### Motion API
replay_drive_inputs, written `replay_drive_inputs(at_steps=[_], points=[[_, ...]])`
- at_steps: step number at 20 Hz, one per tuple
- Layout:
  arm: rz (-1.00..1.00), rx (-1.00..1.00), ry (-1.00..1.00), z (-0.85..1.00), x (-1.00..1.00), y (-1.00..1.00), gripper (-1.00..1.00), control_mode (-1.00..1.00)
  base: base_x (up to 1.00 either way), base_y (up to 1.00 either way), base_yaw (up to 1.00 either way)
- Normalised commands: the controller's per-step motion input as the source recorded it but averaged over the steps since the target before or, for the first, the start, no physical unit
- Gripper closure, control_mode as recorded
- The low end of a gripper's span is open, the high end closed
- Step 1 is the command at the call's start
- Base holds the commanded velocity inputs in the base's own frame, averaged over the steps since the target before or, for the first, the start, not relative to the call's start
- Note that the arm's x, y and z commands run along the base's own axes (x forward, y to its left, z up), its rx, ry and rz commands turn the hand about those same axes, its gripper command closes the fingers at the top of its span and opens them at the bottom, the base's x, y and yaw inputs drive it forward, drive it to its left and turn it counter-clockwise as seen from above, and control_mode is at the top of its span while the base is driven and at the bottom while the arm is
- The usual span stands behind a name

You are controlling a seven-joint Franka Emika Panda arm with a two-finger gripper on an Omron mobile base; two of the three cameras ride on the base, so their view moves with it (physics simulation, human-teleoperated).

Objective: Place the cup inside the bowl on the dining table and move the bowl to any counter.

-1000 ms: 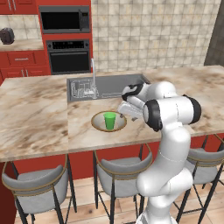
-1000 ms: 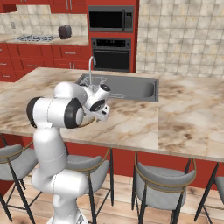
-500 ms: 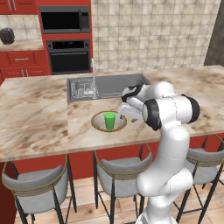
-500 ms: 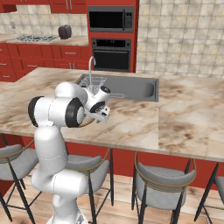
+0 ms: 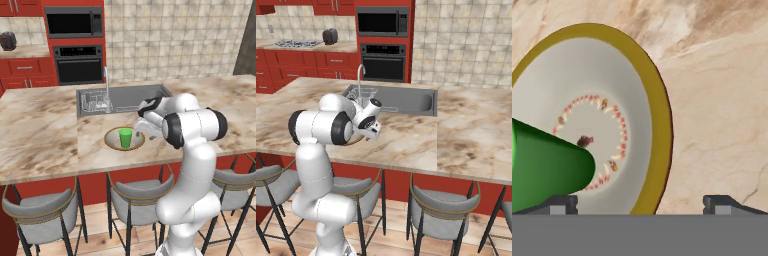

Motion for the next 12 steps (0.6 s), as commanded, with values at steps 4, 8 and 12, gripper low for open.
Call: replay_drive_inputs(at_steps=[4, 8, 12], points=[[0.0, 0.0, 0.0, -0.08, 0.03, 0.1, -1.0, -1.0, 0.0, 0.0, 0.0], [0.0, 0.0, 0.0, -0.08, 0.02, 0.06, -1.0, -1.0, 0.0, 0.0, 0.0], [0.0, 0.0, 0.0, -0.08, 0.0, 0.01, -1.0, -1.0, 0.0, 0.0, 0.0]])
